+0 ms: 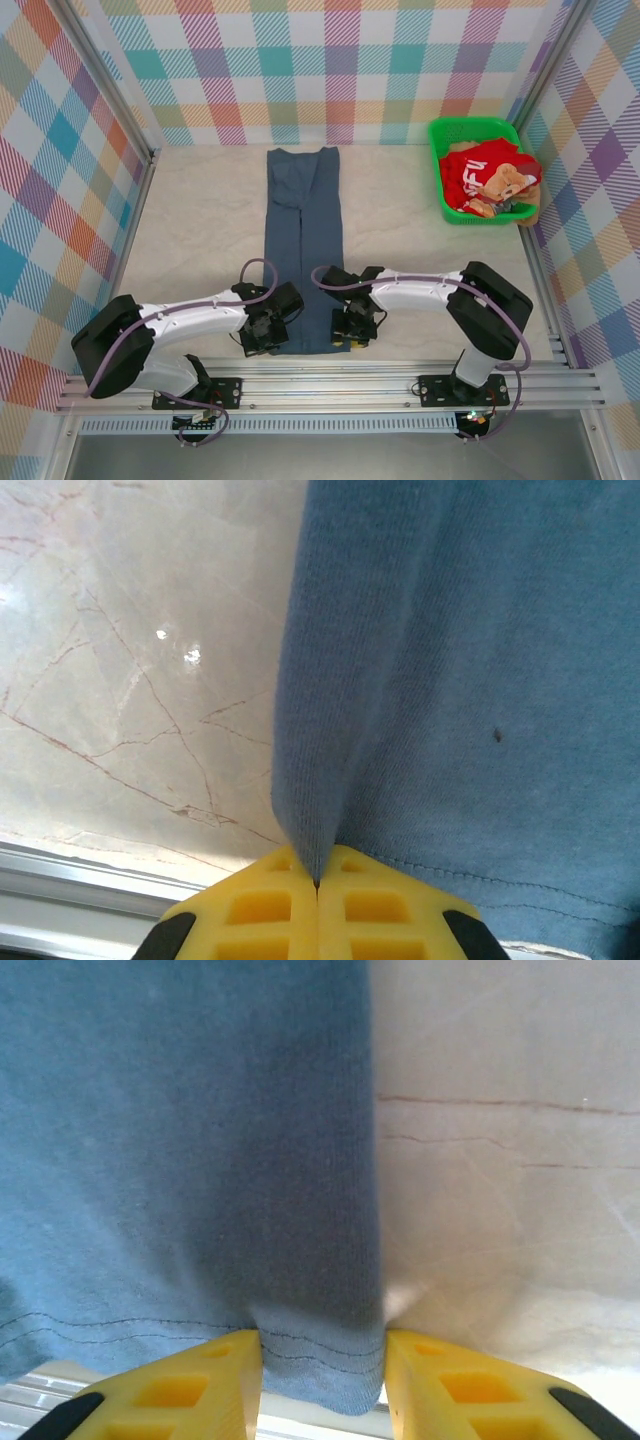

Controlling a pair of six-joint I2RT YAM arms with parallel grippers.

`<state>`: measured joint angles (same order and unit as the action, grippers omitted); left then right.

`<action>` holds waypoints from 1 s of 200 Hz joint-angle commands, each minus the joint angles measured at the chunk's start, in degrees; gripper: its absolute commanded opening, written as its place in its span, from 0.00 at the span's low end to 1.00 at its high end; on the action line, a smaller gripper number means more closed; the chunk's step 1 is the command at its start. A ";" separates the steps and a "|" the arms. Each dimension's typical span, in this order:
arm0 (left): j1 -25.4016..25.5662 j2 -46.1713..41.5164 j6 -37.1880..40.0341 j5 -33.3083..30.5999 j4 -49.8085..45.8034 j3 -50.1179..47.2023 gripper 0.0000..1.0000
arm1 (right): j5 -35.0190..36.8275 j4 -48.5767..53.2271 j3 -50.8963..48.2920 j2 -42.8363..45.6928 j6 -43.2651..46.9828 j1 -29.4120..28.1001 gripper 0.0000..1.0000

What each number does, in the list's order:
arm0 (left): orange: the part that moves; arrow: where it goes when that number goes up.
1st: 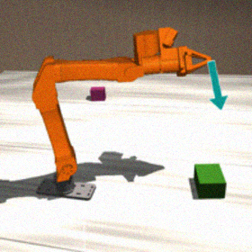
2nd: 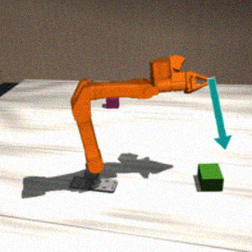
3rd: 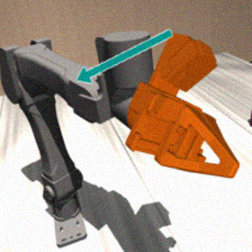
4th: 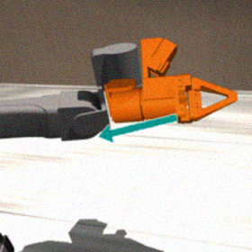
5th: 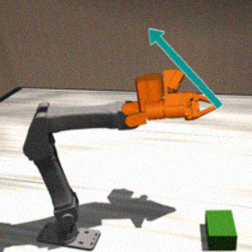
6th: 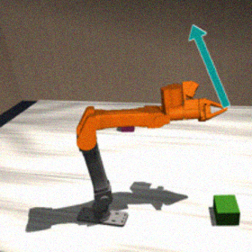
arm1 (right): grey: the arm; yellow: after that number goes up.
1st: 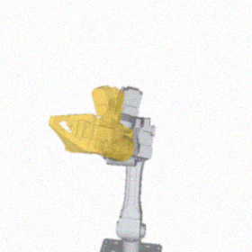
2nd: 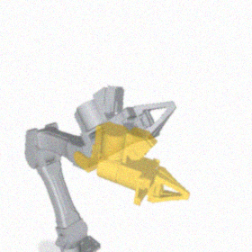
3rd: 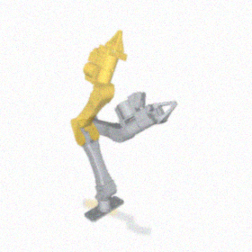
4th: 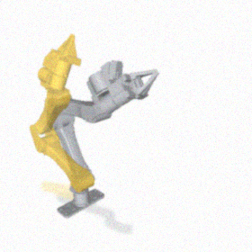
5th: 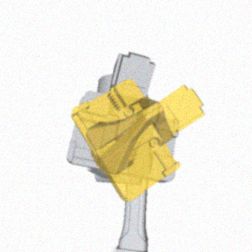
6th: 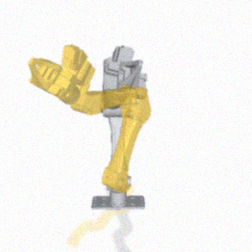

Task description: Fold and stack the t-shirts

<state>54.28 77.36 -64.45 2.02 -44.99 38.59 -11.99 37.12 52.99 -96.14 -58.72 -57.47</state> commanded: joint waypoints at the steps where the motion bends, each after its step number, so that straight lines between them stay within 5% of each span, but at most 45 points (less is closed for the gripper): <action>1: -0.14 -1.44 1.09 0.39 -1.19 -1.12 0.00 | 0.80 2.61 0.84 -1.84 -3.10 -0.63 0.36; 21: -0.12 -1.82 1.22 0.32 -1.14 -1.06 0.00 | 0.77 1.37 0.58 -2.16 -4.16 -1.21 0.34; 67: -0.14 -4.87 2.55 -0.49 -2.08 -0.73 0.00 | 3.55 0.03 1.54 -0.09 -3.86 -1.18 0.00; 141: -0.64 -21.16 3.68 -2.48 -9.15 3.69 0.00 | -0.49 4.30 1.57 12.05 -1.52 -0.65 0.00; 200: -14.54 -16.43 9.21 -0.23 -3.51 10.92 0.00 | -0.48 9.03 12.22 10.72 3.72 8.21 0.00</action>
<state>45.34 57.49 -59.46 0.54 -50.61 46.74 -11.79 43.05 60.12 -84.27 -59.05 -53.06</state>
